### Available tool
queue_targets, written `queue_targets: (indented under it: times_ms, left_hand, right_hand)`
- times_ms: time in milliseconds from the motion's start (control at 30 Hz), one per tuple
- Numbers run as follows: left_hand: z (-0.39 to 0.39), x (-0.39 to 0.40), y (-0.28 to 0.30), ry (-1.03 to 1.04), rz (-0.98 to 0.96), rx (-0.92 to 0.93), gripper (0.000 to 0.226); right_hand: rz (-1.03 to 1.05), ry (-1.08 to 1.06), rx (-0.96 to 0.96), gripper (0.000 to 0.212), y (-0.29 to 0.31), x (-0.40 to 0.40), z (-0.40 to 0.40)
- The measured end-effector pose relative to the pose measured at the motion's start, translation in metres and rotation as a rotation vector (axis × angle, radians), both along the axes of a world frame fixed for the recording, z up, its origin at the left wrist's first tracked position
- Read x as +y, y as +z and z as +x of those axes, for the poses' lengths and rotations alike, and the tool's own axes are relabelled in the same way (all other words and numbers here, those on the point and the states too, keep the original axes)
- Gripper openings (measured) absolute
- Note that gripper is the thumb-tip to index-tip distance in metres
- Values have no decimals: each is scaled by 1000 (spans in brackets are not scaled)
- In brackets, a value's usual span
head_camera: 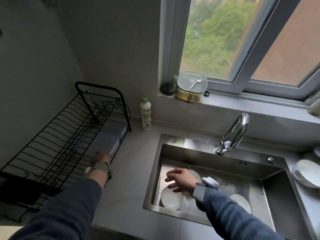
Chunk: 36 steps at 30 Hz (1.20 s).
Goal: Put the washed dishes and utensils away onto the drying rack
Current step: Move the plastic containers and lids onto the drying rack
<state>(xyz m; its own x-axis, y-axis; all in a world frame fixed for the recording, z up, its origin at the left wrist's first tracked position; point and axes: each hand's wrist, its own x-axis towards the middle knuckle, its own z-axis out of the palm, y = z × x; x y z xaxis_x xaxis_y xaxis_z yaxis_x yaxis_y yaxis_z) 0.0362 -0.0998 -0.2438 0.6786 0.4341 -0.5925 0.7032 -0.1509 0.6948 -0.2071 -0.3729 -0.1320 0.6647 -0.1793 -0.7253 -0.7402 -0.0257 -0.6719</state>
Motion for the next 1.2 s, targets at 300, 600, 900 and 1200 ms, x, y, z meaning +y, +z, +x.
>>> queue_targets:
  times_ms: [300,600,900,1200]
  left_hand:
    - [-104,-46,69,-169,224,-397,38]
    - [-211,-163,65,-1758,164,-141,31]
    - [-292,-238,60,-2227,435,-300,44]
    - [-373,-343,75,-2264,411,-404,40]
  right_hand:
    - [-222,49,20,4,-16,-5,-19]
    - [-606,264,275,13,-44,-57,-120]
    - [-615,97,436,24,-32,-102,-225]
    - [-590,-48,405,30,-63,-191,-326]
